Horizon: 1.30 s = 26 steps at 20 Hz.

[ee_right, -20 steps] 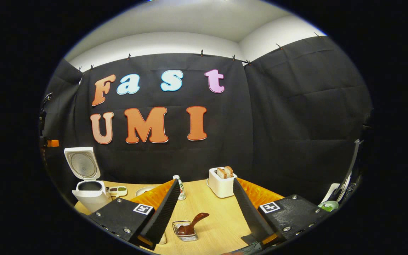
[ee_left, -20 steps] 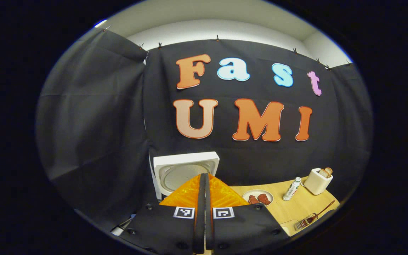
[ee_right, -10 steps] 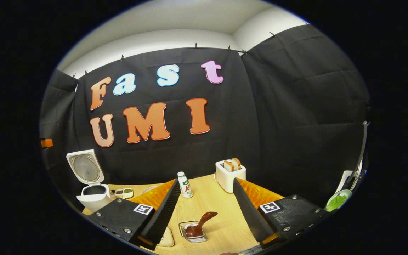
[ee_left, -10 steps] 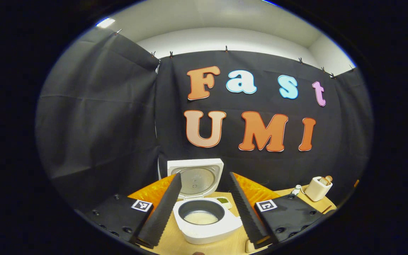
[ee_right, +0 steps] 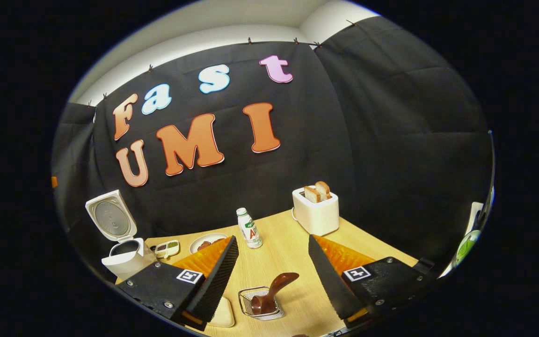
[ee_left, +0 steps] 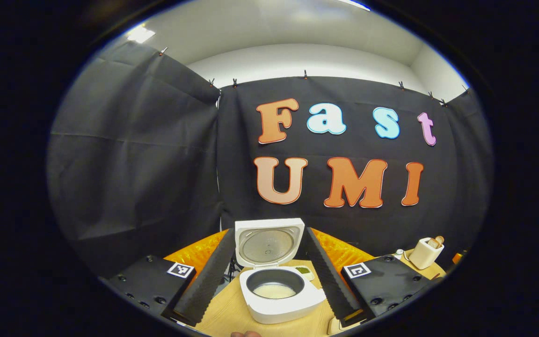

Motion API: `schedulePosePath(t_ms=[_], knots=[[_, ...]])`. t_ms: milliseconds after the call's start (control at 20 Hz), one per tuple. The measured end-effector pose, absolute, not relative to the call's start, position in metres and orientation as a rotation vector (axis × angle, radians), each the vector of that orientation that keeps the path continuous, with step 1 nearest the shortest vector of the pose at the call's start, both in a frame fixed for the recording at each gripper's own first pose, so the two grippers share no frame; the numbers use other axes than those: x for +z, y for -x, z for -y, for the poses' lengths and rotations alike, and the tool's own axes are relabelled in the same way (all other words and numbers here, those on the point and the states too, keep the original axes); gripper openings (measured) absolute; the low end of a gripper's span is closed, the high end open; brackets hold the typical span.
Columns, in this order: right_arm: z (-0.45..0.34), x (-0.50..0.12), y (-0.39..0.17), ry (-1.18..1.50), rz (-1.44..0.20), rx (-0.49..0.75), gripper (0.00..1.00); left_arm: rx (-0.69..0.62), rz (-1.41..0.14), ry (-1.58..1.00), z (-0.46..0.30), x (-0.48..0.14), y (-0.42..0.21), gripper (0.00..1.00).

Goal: Close the left gripper, press the button to open the rice cooker; take a wooden spoon from the chopstick holder with the right hand, scoop a spoonful of rice and pour it into the rice cooker, then put the wooden spoon back into the chopstick holder.

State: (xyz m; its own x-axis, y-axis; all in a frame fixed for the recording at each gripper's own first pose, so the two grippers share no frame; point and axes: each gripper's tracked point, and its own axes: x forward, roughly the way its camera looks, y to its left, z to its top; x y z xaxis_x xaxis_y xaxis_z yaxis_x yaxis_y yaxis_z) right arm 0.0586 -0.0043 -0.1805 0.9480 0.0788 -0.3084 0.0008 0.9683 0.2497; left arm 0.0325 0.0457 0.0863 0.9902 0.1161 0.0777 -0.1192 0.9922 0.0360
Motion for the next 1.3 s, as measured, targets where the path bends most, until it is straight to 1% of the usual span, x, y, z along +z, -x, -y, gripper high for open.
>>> schedulePosePath(t_ms=[200,300,750,850,900,950,1000,1050,1100,1150,1200,1300], knots=[[0.004,-0.225,-0.069,-0.332,-0.4,0.047,0.95,0.17,0.066,-0.048,-0.057,0.08,-0.021,1.0],[0.0,-0.246,-0.072,-0.378,-0.443,0.051,0.95,0.16,0.062,-0.042,-0.055,0.078,-0.016,1.0],[-0.028,-0.309,-0.071,-0.488,-0.594,0.089,0.95,0.237,0.036,-0.073,-0.076,0.067,0.011,1.0],[-0.035,-0.319,-0.069,-0.51,-0.63,0.097,0.93,0.245,0.032,-0.076,-0.079,0.065,0.012,1.0],[-0.037,-0.323,-0.067,-0.521,-0.645,0.095,0.81,0.254,0.029,-0.078,-0.083,0.065,0.014,1.0],[-0.039,-0.326,-0.068,-0.527,-0.655,0.089,0.75,0.262,0.027,-0.077,-0.087,0.063,0.015,1.0],[-0.04,-0.327,-0.067,-0.535,-0.663,0.086,0.63,0.265,0.023,-0.075,-0.088,0.062,0.014,1.0],[-0.044,-0.329,-0.067,-0.547,-0.677,0.09,0.57,0.266,0.017,-0.073,-0.087,0.059,0.015,1.0],[-0.047,-0.332,-0.064,-0.557,-0.706,0.094,0.44,0.265,0.012,-0.073,-0.087,0.056,0.014,1.0],[-0.047,-0.333,-0.063,-0.565,-0.719,0.086,0.37,0.264,0.006,-0.074,-0.089,0.054,0.014,1.0],[-0.043,-0.333,-0.066,-0.556,-0.715,0.064,0.23,0.264,0.002,-0.076,-0.09,0.052,0.014,1.0],[-0.044,-0.333,-0.063,-0.538,-0.727,0.067,0.18,0.267,-0.002,-0.074,-0.093,0.049,0.013,1.0]])
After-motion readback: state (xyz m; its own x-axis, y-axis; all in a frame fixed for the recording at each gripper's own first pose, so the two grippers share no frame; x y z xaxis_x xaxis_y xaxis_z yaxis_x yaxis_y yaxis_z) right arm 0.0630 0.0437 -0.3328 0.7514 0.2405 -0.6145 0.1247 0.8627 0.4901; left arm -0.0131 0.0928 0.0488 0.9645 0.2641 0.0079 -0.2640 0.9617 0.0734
